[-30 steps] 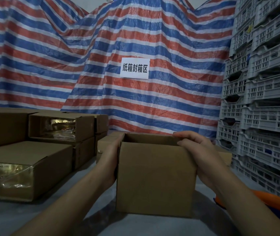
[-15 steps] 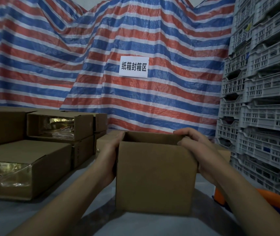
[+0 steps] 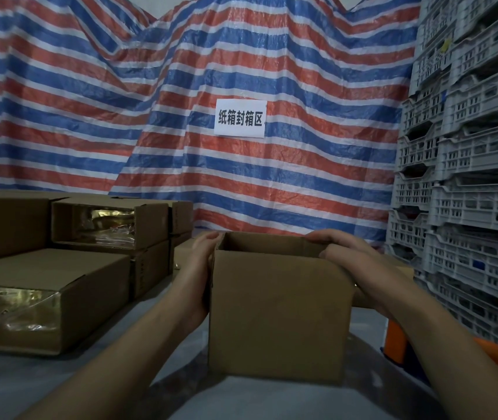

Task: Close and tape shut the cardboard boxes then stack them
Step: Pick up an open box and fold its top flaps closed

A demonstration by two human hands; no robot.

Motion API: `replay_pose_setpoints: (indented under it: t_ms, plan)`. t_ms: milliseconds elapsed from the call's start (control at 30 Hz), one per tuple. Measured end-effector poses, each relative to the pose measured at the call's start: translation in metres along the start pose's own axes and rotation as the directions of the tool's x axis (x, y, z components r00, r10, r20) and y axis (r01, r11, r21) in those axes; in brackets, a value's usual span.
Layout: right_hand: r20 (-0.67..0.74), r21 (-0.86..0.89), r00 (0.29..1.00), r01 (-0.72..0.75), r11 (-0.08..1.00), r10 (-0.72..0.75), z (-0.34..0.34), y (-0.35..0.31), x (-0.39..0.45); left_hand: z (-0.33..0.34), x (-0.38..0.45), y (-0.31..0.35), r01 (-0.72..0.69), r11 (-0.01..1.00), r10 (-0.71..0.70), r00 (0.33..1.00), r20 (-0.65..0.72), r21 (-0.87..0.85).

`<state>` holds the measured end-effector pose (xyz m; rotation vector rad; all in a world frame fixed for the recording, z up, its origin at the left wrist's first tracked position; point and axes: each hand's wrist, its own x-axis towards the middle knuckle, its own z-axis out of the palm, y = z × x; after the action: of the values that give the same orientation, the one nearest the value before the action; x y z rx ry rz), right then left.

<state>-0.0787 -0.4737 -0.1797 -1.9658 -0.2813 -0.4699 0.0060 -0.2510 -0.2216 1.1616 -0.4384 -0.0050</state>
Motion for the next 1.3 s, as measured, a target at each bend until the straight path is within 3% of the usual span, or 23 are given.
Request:
replay_pose_setpoints:
  t_ms: [100, 233, 400, 667, 767, 867, 1133, 1300]
  plan:
    - [0.005, 0.020, 1.000, -0.005, 1.000, 0.005, -0.001, 0.001, 0.002, -0.003, 0.000, -0.001, 0.011, 1.000, -0.011, 1.000, 0.007, -0.011]
    - [0.038, 0.027, 0.999, 0.024, 0.999, -0.025, -0.001, 0.002, 0.002, 0.000, -0.003, 0.000, 0.083, 0.988, -0.092, 0.994, 0.062, 0.134]
    - [0.029, 0.025, 1.000, 0.006, 1.000, -0.006, -0.001, 0.005, 0.004, 0.001, -0.004, -0.004, 0.132, 0.977, -0.141, 0.989, 0.048, 0.166]
    - [-0.054, 0.130, 0.998, -0.005, 0.992, 0.012, 0.002, 0.017, 0.006, -0.006, -0.002, 0.000, 0.076, 0.969, -0.107, 0.987, 0.122, 0.235]
    - [-0.202, 0.327, 0.977, 0.002, 0.945, 0.068, 0.005, 0.021, 0.007, -0.006, -0.001, -0.002, 0.093, 0.975, -0.115, 0.988, 0.099, 0.200]
    - [-0.300, 0.604, 0.936, 0.037, 0.796, 0.185, 0.000, 0.028, 0.009, -0.006, -0.001, -0.003, 0.105, 0.978, -0.123, 0.988, 0.091, 0.178]
    - [-0.093, 0.554, 0.928, -0.253, 0.793, 0.360, 0.014, 0.046, 0.005, -0.007, -0.001, -0.003, 0.126, 0.980, -0.144, 0.983, 0.111, 0.151]
    - [-0.080, 0.543, 0.901, -0.319, 0.777, 0.426, 0.018, 0.045, 0.007, -0.006, -0.002, -0.003, 0.138, 0.978, -0.159, 0.979, 0.130, 0.155]
